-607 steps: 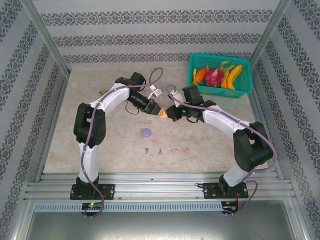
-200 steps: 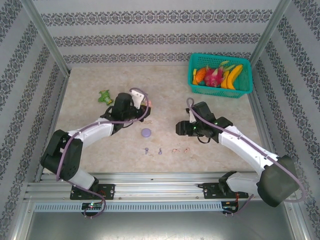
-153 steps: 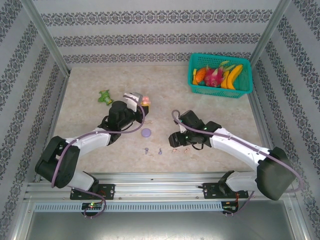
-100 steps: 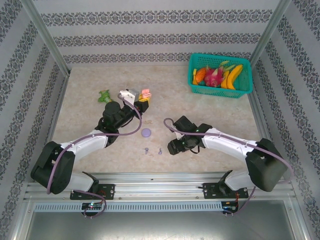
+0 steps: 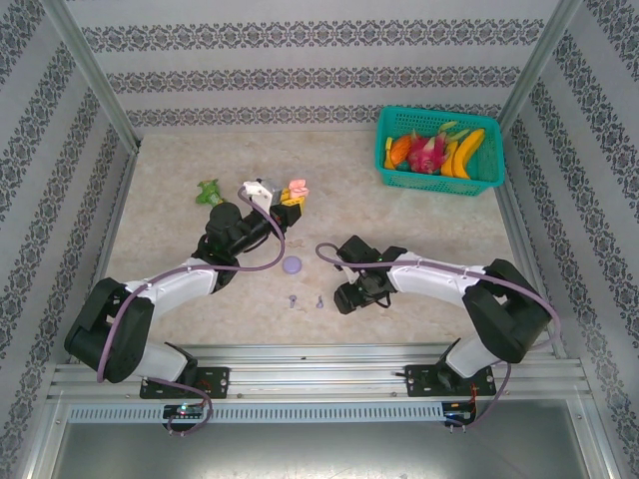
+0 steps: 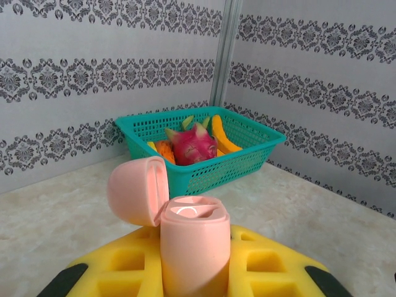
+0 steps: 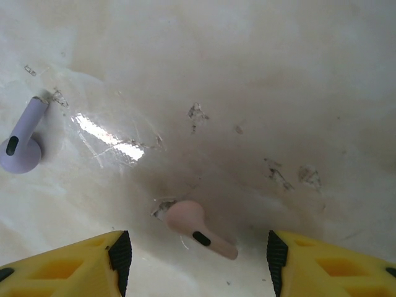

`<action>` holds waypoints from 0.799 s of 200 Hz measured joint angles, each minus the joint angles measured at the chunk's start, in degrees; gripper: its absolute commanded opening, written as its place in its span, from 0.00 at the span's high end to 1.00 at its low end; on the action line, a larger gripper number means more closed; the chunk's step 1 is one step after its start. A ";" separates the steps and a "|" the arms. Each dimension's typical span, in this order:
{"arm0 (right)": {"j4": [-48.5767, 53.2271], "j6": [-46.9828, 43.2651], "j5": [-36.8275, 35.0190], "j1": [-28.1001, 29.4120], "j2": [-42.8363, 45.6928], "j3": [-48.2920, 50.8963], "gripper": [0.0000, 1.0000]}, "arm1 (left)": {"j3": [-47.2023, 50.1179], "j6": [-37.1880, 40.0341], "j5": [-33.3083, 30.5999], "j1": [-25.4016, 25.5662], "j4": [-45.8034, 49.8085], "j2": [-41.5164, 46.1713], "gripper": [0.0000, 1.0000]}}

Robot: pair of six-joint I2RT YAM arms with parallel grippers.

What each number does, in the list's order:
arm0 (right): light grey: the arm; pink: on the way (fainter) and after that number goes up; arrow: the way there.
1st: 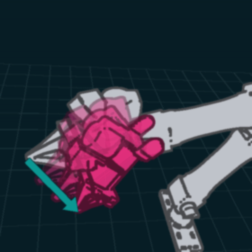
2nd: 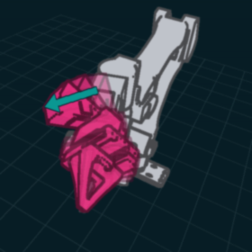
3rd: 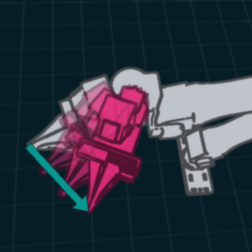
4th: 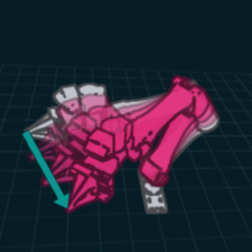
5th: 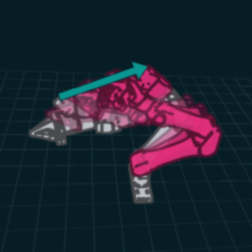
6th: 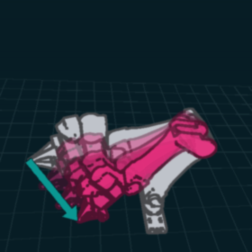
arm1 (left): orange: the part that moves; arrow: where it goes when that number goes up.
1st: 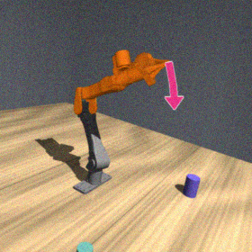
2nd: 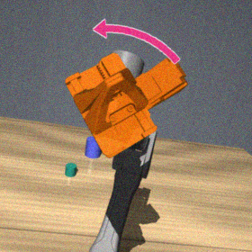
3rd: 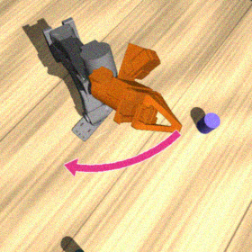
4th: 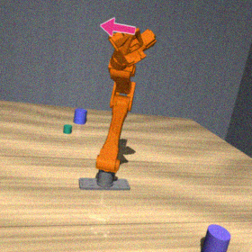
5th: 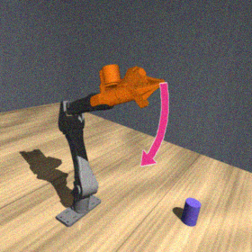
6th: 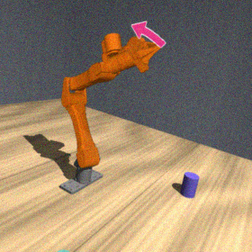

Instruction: Insert the wireless bluetooth earbuds into the charging case

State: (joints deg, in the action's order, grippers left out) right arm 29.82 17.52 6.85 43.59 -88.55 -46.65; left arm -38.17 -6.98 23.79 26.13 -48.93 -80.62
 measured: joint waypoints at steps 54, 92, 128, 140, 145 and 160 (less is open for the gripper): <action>1.44 0.07 -1.97 1.20 -3.93 -3.19 0.45 | 0.00 -0.20 0.00 0.00 -0.31 0.00 1.00; 3.61 0.13 -4.44 2.60 -5.53 -4.98 0.45 | 0.00 -0.52 0.02 -0.33 -0.46 -0.02 1.00; 4.37 0.52 -5.68 3.17 -5.75 -5.29 0.47 | 0.00 -0.83 0.17 -0.37 -0.48 -0.02 1.00; 4.83 0.72 -6.03 3.17 -5.75 -5.33 0.49 | 0.00 -0.87 0.17 -0.37 -0.48 -0.02 1.00; 4.98 0.72 -6.21 3.17 -5.75 -5.35 0.50 | 0.00 -0.87 0.17 -0.37 -0.48 -0.02 1.00; 5.31 0.74 -6.36 3.17 -5.75 -5.35 0.54 | 0.00 -0.94 0.17 -0.37 -0.48 -0.02 1.00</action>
State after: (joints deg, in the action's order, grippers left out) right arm 35.14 18.26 0.49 46.76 -94.30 -52.01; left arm -38.17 -7.92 23.97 25.76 -49.41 -80.64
